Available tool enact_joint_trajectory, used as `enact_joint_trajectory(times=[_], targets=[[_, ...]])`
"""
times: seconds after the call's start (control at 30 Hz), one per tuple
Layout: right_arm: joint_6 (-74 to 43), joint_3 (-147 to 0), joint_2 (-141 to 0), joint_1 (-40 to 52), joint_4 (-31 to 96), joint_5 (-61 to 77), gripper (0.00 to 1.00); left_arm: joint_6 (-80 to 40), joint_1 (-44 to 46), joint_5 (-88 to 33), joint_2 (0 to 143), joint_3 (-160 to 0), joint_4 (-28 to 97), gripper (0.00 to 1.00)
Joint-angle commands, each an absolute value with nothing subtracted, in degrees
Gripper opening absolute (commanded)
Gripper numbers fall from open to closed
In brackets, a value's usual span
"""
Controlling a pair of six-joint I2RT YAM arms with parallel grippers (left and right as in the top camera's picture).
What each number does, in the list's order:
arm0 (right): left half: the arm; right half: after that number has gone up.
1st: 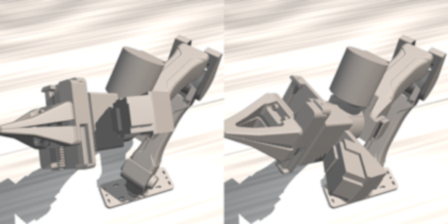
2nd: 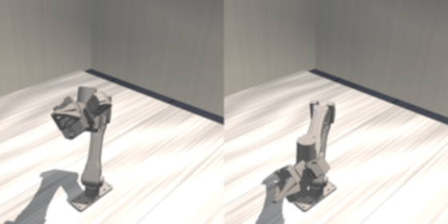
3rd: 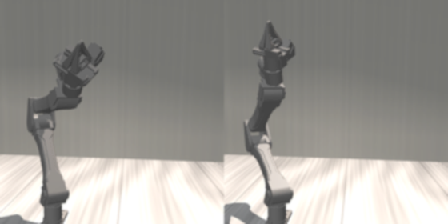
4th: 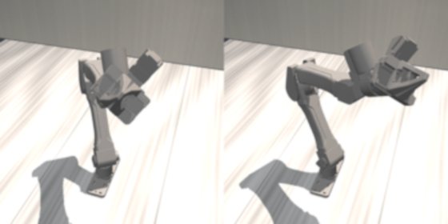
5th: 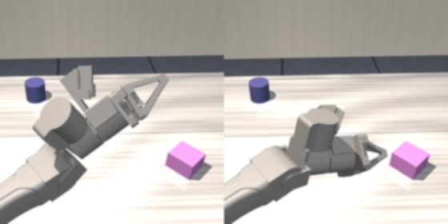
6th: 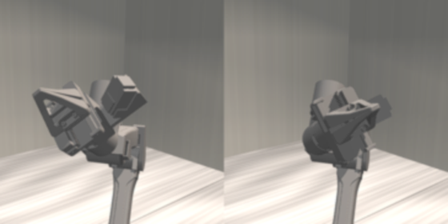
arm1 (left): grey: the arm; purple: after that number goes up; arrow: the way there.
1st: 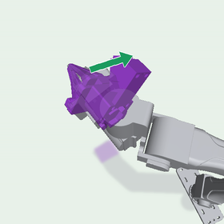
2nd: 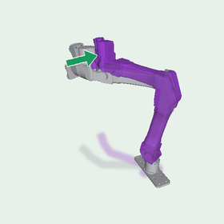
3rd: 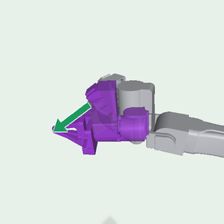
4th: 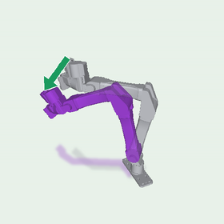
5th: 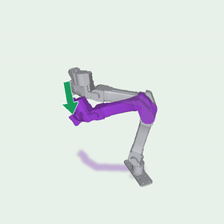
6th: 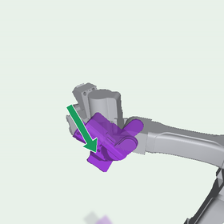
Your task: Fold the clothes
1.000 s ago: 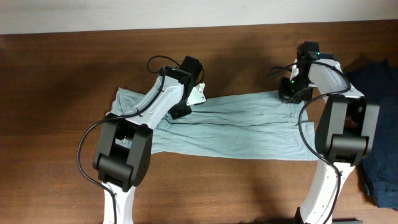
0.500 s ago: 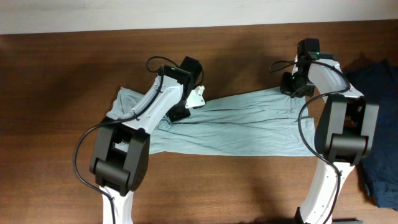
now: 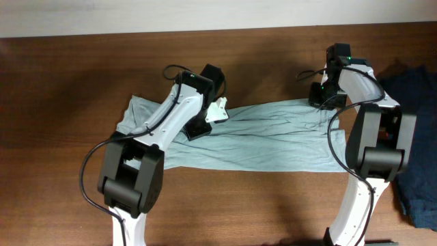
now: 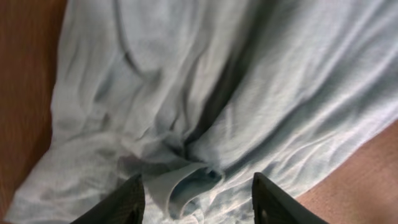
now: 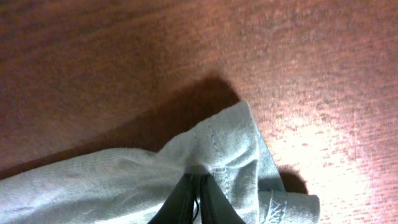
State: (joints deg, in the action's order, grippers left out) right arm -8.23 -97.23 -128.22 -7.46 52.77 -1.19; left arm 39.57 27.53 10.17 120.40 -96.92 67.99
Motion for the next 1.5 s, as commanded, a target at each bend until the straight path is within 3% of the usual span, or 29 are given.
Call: enact_joint_trajectory(times=[0.0, 0.3, 0.63, 1.27, 1.3, 1.33, 1.37, 1.4, 1.47], targets=[[-7.8, -97.5, -128.9, -7.6, 54.0, -2.6, 0.11, 35.2, 25.4, 10.9, 118.8, -97.6, 68.2, 0.58], [-7.8, -97.5, -128.3, -7.6, 54.5, -1.7, 0.11, 35.1, 22.7, 6.2, 118.8, -92.5, 65.7, 0.50], [-7.8, -97.4, -128.3, -7.6, 56.1, 3.0, 0.12, 35.1, 22.7, 6.3, 118.8, -90.4, 64.6, 0.00], [-8.0, -97.4, -132.6, -7.6, 56.1, 2.1, 0.12, 34.0, 22.0, 13.0, 113.4, -90.9, 73.1, 0.00], [-8.0, -97.4, -132.6, -7.6, 56.1, 2.1, 0.12, 34.0, 21.8, 11.4, 113.4, -90.9, 72.6, 0.14], [-8.0, -97.4, -132.6, -7.6, 56.1, 2.1, 0.12, 34.0, 21.6, 10.3, 113.4, -90.9, 72.5, 0.35], [-8.0, -97.4, -132.6, -7.6, 56.1, 2.1, 0.12, 34.0, 21.5, 9.9, 113.4, -90.9, 72.3, 0.46], [-8.0, -97.4, -132.6, -7.6, 56.2, 2.1, 0.12, 34.0, 21.2, 9.8, 113.4, -90.8, 72.0, 0.53], [-8.0, -97.4, -132.6, -7.6, 56.2, 2.1, 0.12, 34.0, 20.9, 8.4, 113.4, -90.6, 70.8, 0.56]])
